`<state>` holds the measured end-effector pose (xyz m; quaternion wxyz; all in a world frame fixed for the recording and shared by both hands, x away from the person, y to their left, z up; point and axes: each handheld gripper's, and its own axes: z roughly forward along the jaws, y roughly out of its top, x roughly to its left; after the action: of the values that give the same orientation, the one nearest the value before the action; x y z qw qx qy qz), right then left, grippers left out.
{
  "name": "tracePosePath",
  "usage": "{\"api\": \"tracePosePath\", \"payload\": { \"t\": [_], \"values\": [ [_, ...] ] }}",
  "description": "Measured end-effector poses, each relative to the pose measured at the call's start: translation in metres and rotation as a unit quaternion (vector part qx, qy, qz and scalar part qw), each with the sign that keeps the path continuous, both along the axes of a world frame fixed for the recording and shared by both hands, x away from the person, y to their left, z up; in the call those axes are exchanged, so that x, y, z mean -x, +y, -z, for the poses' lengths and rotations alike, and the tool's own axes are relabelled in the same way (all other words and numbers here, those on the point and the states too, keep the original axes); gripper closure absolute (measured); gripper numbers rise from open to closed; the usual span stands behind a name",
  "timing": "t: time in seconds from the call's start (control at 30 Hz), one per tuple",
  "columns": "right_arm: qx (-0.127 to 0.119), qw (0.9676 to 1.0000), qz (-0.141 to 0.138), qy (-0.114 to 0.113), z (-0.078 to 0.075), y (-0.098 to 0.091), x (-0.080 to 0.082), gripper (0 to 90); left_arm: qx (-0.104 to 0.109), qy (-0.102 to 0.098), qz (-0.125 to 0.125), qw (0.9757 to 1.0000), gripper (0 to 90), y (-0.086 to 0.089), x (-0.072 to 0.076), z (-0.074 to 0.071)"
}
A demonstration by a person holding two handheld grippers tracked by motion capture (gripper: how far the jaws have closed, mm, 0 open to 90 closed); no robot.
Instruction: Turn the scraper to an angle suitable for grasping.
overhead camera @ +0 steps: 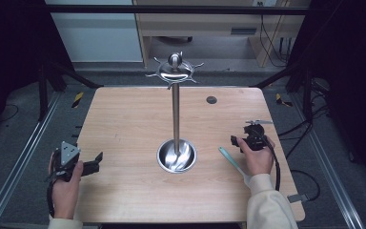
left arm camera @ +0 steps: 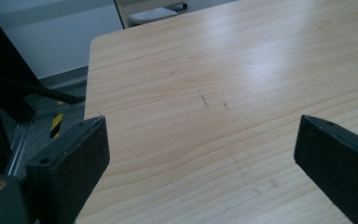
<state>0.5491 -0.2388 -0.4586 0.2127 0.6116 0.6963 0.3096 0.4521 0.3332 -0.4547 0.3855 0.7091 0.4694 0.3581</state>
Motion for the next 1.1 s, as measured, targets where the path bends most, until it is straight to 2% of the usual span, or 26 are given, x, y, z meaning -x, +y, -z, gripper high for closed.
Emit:
{"api": "tracePosePath", "payload": {
  "t": [0.1,0.3,0.53,0.7,0.83,0.97,1.1],
  "values": [
    [0.019,0.9998,-0.004,0.003,0.002,-0.004,0.003,25.5,0.000,0.001,0.001,1.0000,2.9,-0.001,-0.001,0.000],
    [0.024,0.9996,-0.012,0.007,0.003,-0.008,0.005,47.1,-0.008,0.004,0.004,1.0000,2.9,-0.003,-0.001,0.001],
    [0.043,0.9973,-0.057,0.015,0.007,0.002,0.005,70.4,-0.003,0.004,0.006,1.0000,2.9,-0.002,-0.002,0.001],
    [0.054,0.9943,-0.089,0.020,0.009,0.011,0.006,82.9,-0.005,0.006,0.009,0.9999,2.9,-0.004,-0.002,0.001],
    [0.050,0.9933,-0.102,0.022,0.011,0.015,0.007,89.8,-0.005,0.007,0.011,0.9999,2.9,-0.004,-0.002,0.001],
    [0.057,0.9906,-0.121,0.027,0.014,0.022,0.007,90.0,-0.005,0.008,0.012,0.9999,2.9,-0.004,-0.002,0.002],
    [0.057,0.9892,-0.132,0.028,0.015,0.028,0.007,90.0,-0.006,0.008,0.013,0.9999,3.0,-0.005,-0.002,0.002]
  ]
}}
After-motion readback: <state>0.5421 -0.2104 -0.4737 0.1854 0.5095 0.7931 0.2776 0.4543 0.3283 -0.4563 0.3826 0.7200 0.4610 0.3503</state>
